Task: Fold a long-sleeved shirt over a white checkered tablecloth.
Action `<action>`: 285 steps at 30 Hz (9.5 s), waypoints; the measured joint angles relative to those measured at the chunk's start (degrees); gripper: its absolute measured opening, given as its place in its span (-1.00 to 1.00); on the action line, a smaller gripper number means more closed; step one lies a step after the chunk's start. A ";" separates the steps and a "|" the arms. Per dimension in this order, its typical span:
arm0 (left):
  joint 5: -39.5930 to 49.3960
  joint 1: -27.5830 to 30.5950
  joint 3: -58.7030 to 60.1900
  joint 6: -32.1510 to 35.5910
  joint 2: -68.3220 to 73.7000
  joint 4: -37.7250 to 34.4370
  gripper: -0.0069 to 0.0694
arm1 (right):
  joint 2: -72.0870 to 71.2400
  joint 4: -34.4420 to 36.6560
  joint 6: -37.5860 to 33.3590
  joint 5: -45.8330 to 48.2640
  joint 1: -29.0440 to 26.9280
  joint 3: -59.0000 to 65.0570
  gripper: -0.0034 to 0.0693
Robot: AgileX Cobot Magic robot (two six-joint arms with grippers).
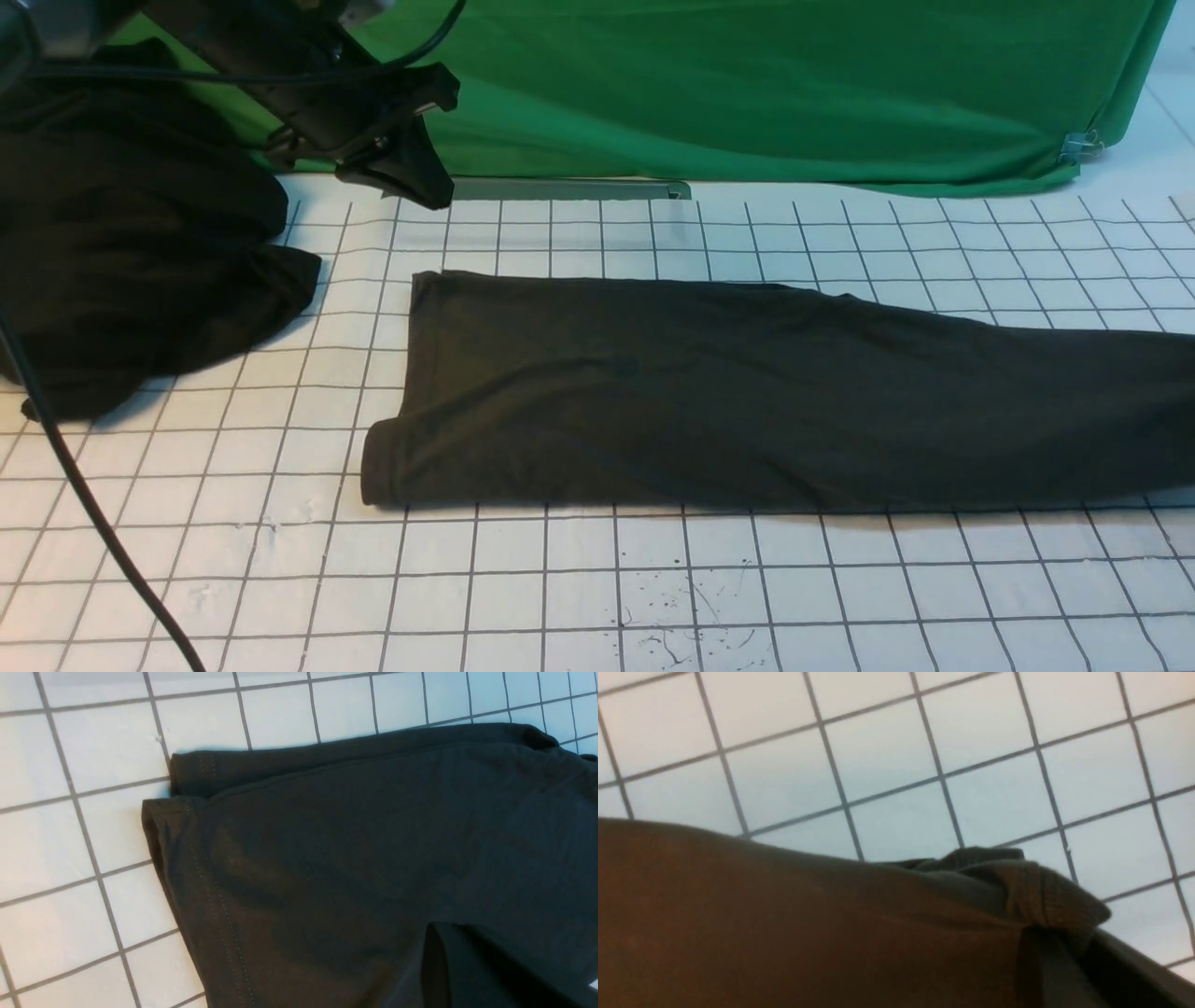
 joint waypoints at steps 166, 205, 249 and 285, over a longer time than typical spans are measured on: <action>-5.97 -15.88 39.94 1.53 -16.91 1.34 -0.79 | -5.88 0.36 7.98 16.31 38.08 11.32 -0.81; -0.14 -16.00 29.30 -2.36 -27.57 11.12 0.17 | -22.88 1.38 -0.20 27.66 43.46 6.68 -0.77; -1.90 -16.00 29.24 -2.58 -27.96 13.73 -0.69 | -86.89 -1.12 -0.19 -21.76 43.46 45.03 -0.60; 0.02 -16.00 29.20 -3.18 -28.00 10.57 -0.61 | -104.42 -1.23 -0.19 -28.89 27.30 74.91 -0.42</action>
